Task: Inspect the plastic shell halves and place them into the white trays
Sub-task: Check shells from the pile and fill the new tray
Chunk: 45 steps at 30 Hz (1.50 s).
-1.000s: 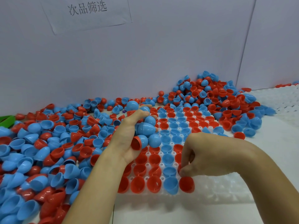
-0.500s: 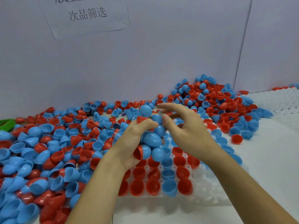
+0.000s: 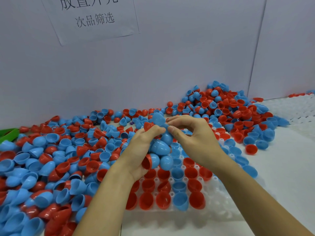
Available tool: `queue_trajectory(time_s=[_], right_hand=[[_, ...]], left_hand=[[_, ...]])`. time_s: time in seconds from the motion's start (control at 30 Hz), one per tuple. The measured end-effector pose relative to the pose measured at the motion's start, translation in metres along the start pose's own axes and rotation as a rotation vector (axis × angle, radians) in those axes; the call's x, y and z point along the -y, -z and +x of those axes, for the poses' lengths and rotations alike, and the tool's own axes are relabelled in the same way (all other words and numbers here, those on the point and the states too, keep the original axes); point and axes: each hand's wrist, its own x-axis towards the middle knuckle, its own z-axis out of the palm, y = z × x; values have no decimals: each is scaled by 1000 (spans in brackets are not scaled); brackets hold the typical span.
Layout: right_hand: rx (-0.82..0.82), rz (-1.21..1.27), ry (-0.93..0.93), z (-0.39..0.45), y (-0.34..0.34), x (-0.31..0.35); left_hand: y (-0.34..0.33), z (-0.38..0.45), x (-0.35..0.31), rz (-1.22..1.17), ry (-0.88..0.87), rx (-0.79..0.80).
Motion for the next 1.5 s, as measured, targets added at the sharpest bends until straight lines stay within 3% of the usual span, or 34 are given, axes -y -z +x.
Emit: queue_trajectory(time_s=[0.3, 0.43, 0.6, 0.8, 1.07, 1.2, 1.4, 1.5], right_hand=[[-67, -87, -4, -1, -3, 0], [-36, -13, 30, -2, -4, 4], [-128, 20, 52, 1, 1, 3], [-8, -113, 64, -1, 7, 0], [-24, -269, 39, 1, 21, 0], [139, -388, -43, -1, 52, 7], [648, -564, -376, -11, 80, 23], [803, -679, -481, -17, 77, 28]], left_hand=[[2, 3, 3, -30, 1, -77], [2, 2, 3, -46, -3, -60], [5, 1, 0, -61, 28, -19], [6, -2, -1, 16, 64, 61], [4, -2, -6, -26, 77, -42], [7, 1, -5, -71, 98, -121], [8, 3, -3, -51, 104, -152], [8, 4, -3, -52, 107, -164]])
